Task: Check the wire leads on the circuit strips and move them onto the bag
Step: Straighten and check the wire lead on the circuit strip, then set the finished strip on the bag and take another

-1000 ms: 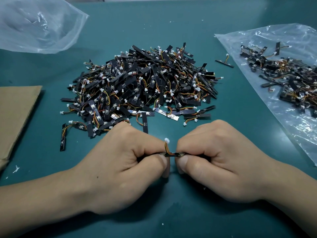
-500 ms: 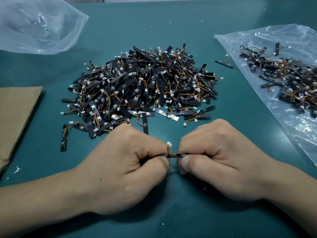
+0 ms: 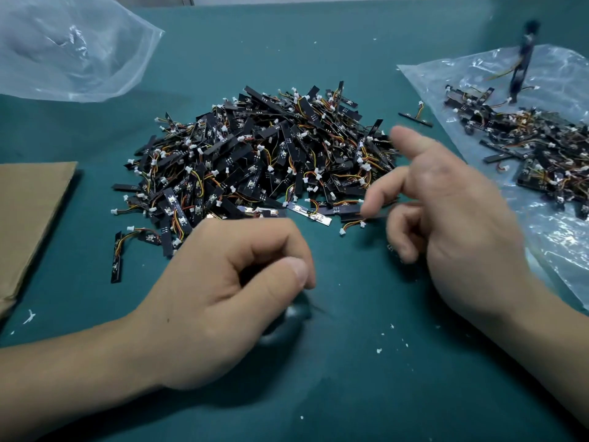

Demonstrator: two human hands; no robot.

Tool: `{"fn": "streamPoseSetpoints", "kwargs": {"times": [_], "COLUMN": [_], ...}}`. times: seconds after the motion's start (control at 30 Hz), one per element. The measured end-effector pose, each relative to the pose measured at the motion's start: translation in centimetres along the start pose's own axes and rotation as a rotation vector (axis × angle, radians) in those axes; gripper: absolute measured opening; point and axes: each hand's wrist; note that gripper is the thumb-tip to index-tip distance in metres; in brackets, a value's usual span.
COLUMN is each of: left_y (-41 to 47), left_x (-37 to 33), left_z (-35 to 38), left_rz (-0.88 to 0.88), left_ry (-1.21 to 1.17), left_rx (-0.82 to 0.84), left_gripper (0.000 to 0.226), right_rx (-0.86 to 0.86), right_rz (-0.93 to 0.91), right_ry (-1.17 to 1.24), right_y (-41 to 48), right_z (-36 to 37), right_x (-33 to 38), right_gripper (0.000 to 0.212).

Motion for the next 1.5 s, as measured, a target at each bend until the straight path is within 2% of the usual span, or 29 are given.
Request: {"fn": "streamPoseSetpoints", "kwargs": {"times": [0.07,0.17,0.2,0.27,0.33,0.47,0.53,0.6,0.63,0.67,0.7,0.73,0.77,0.8,0.83,0.87,0.9,0.93,0.97,1.03,1.07,1.17,1.27,1.4,1.5], "left_y": [0.3,0.7,0.7,0.8,1.0,0.9,0.1,1.1,0.4,0.6,1.3,1.3,1.1,1.8,1.8,1.6,1.7,1.7,2.1,1.5,1.0,0.4,1.0,1.4,1.5], "left_x": [-0.2,0.0,0.3,0.9,1.4,1.0,0.8,1.8,2.1,3.6,4.9,5.5,4.6,2.3,0.7,0.0,-0.4,-0.3,0.0,0.3,0.7,1.4,2.5,3.3,3.3], "left_z": [-0.2,-0.3,-0.1,-0.1,0.0,-0.1,0.1,0.5,0.2,-0.3,-0.3,-0.3,-0.5,-0.2,0.4,0.7,0.7,1.0,1.2,0.3,-0.2,-0.5,-0.1,0.3,0.2], "left_rz": [0.075,0.161,0.161,0.113,0.06,0.105,0.156,0.041,-0.016,-0.097,-0.222,-0.268,-0.18,-0.017,0.043,0.11,0.125,0.107,0.15,0.265,0.287,0.307,0.298,0.173,0.14], "left_ry": [0.166,0.375,0.405,0.455,0.505,0.478,0.458,0.502,0.458,0.487,0.427,0.305,0.28,0.363,0.311,0.277,0.307,0.325,0.281,0.078,0.013,-0.06,-0.06,-0.131,-0.006], "left_rx": [0.029,0.008,-0.013,-0.041,-0.037,-0.026,-0.051,0.036,0.245,0.301,0.373,0.409,0.31,0.183,0.064,0.048,0.103,0.169,0.14,0.035,0.012,-0.03,-0.099,-0.132,-0.125], "left_gripper": [0.019,0.012,0.018,0.039,0.05,0.047,0.046,0.037,0.031,0.032,0.037,0.039,0.036,0.029,0.025,0.028,0.041,0.046,0.04,0.012,0.01,0.013,0.015,0.029,0.033], "right_rx": [0.11,0.326,0.372,0.351,0.26,0.123,0.107,0.167,0.202,0.226,0.24,0.255,0.277,0.307,0.347,0.396,0.446,0.487,0.507,0.501,0.493,0.476,0.443,0.418,0.424], "right_rz": [-0.033,-0.116,-0.149,-0.157,-0.141,-0.128,-0.126,-0.102,-0.097,-0.104,-0.119,-0.138,-0.155,-0.172,-0.193,-0.215,-0.238,-0.259,-0.276,-0.293,-0.298,-0.315,-0.316,-0.313,-0.289], "right_ry": [-0.119,-0.445,-0.549,-0.573,-0.501,-0.458,-0.476,-0.543,-0.591,-0.635,-0.664,-0.679,-0.681,-0.678,-0.675,-0.672,-0.677,-0.689,-0.704,-0.717,-0.717,-0.736,-0.744,-0.716,-0.687], "right_y": [-0.2,-0.9,-0.9,-1.0,-0.9,-1.0,-0.9,-0.8,-0.8,-0.8,-0.9,-0.9,-0.9,-0.9,-0.9,-0.9,-0.9,-0.9,-0.9,-0.8,-0.8,-0.9,-0.9,-0.8,-0.8], "right_z": [0.4,1.1,1.2,1.1,1.1,1.0,0.9,1.0,1.1,1.1,1.1,1.1,1.0,1.0,1.0,1.0,1.0,1.1,1.1,1.0,1.0,1.1,1.2,1.2,1.3], "right_x": [0.2,0.2,0.3,0.4,0.3,0.1,-0.1,-0.1,-0.2,-0.2,-0.1,0.0,0.2,0.3,0.4,0.4,0.5,0.5,0.4,0.3,0.3,0.1,0.1,0.4,0.6], "right_gripper": [0.034,0.023,0.022,0.022,0.02,0.017,0.017,0.019,0.022,0.024,0.026,0.029,0.034,0.041,0.049,0.055,0.057,0.056,0.052,0.036,0.026,0.011,0.014,0.017,0.019]}}
Point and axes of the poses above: each hand's wrist, its own y-axis towards the middle knuckle, its own z-axis out of the palm, x = y × z, and after that the axes turned 4 degrees about -z, right-handed
